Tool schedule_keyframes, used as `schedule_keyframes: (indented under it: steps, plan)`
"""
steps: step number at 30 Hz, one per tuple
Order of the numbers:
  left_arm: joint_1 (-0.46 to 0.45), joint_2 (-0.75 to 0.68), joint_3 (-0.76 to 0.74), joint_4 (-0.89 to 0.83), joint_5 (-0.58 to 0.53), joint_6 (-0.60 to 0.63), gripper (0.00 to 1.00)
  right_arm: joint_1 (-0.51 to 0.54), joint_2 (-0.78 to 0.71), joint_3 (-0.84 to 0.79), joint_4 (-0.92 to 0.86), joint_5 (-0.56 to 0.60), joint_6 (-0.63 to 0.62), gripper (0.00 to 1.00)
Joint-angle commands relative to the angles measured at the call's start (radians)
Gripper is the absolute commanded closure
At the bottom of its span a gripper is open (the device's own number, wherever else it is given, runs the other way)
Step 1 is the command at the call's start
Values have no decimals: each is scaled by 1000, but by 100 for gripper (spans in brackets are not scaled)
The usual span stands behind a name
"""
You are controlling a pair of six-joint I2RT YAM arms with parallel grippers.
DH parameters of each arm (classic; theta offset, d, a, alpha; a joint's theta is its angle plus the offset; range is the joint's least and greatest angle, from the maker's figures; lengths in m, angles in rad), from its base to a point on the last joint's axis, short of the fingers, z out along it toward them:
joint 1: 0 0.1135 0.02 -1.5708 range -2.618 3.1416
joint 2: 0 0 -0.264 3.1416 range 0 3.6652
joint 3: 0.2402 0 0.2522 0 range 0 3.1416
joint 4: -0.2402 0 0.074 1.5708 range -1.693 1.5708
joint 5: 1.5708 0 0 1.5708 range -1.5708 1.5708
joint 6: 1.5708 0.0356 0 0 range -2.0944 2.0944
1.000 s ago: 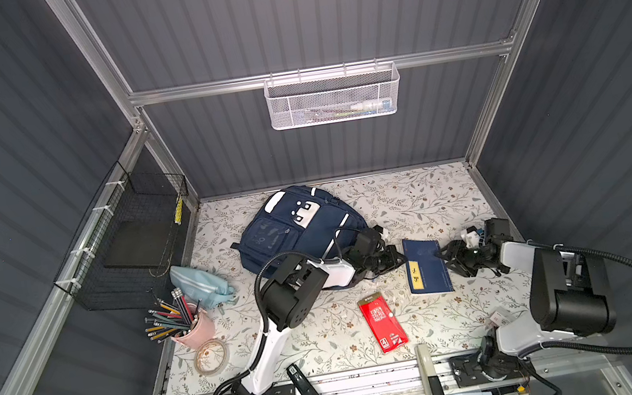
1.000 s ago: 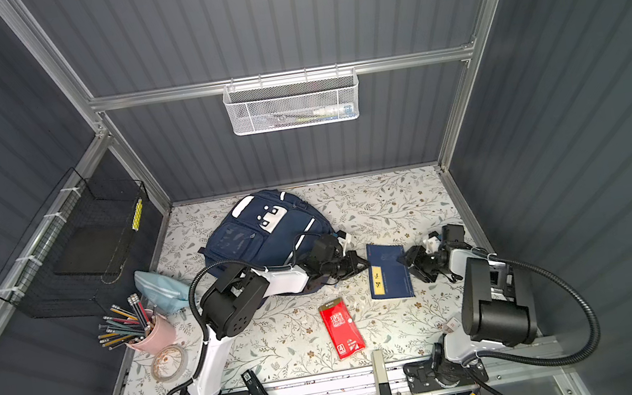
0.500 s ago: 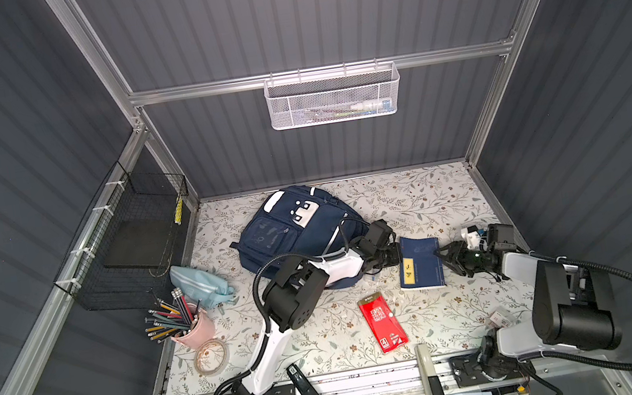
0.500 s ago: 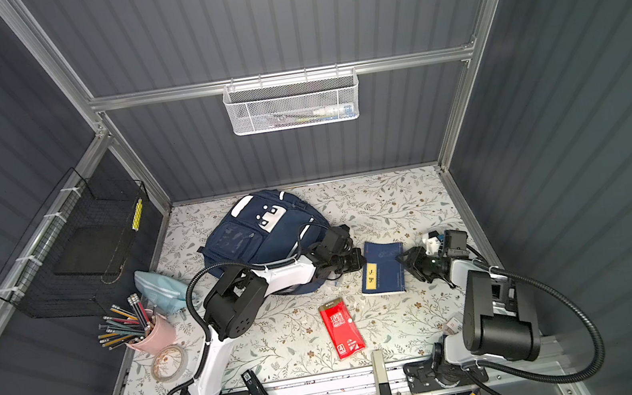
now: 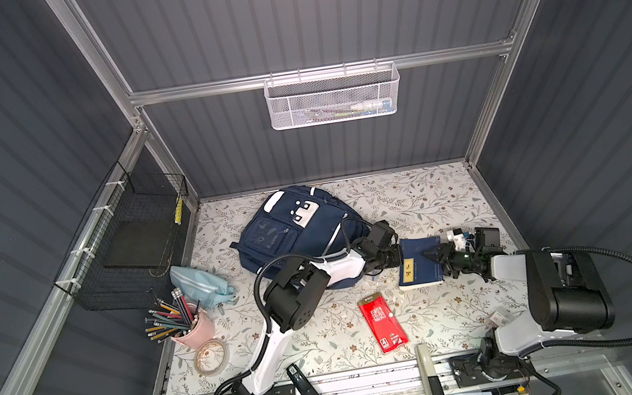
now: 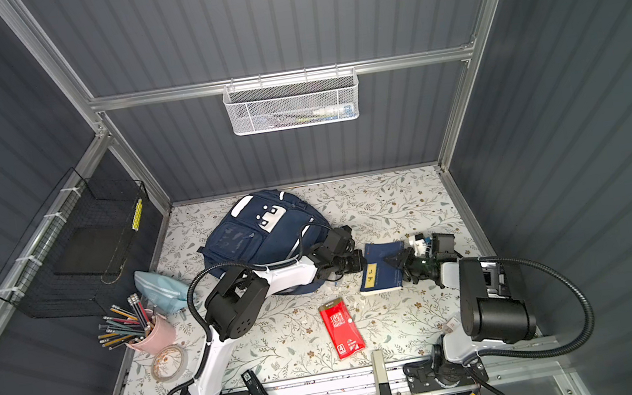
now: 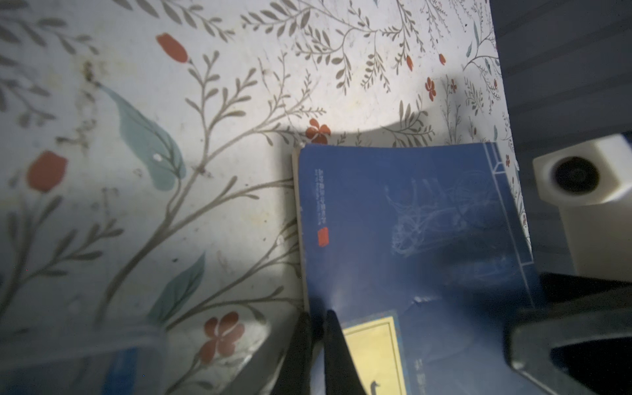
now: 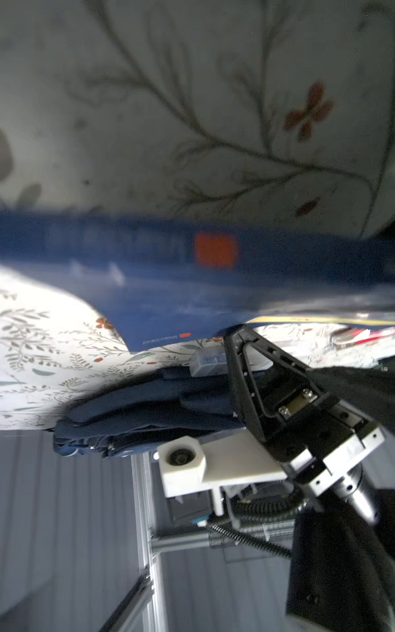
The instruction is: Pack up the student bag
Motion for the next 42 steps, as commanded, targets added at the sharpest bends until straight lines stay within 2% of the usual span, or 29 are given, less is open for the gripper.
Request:
schedule_keyframes:
  steps: [1, 3, 6, 10, 14, 18, 20, 22, 24, 26, 30, 33, 36, 38, 39, 41, 42]
  plan:
    - [-28, 35, -18, -89, 26, 25, 89, 7, -46, 18, -77, 25, -63, 86]
    - [-28, 23, -7, -106, 16, 41, 80, 7, -82, 16, -113, 49, -84, 93]
    - [-26, -3, 17, -125, 13, 60, 60, -5, -156, 15, -142, 55, -88, 100]
    - [-25, -79, 54, -163, -10, 100, 43, -17, -318, 23, -194, 70, -78, 100]
    - [-14, -210, 99, -266, -99, 197, 37, -18, -495, 67, -313, 144, -97, 100]
    - [42, -350, 72, -353, -155, 286, 35, -18, -605, 106, -375, 162, -98, 100]
    - [89, -419, 20, -371, -186, 348, 36, -16, -624, 116, -365, 130, -82, 100]
    - [117, -438, 5, -446, -269, 432, 40, -6, -625, 111, -318, 94, -47, 100]
    - [120, -422, 0, -529, -351, 521, 51, 14, -623, 112, -286, 88, -27, 100]
    - [120, -417, -42, -547, -352, 561, 57, 32, -615, 124, -282, 91, -25, 100]
    - [121, -411, -114, -538, -305, 589, 54, 52, -589, 134, -275, 91, -24, 100]
    - [120, -398, -173, -497, -232, 578, 43, 64, -570, 126, -251, 94, -17, 100]
    - [116, -373, -179, -492, -238, 564, 44, 79, -560, 112, -218, 92, -7, 100]
    - [115, -355, -170, -511, -279, 567, 51, 96, -551, 109, -212, 101, -9, 100]
    - [116, -351, -172, -509, -291, 569, 58, 107, -545, 109, -207, 105, -7, 100]
    - [114, -346, -163, -525, -337, 563, 87, 137, -526, 106, -189, 122, -1, 100]
    - [114, -351, -154, -535, -352, 561, 96, 158, -515, 106, -177, 134, 2, 100]
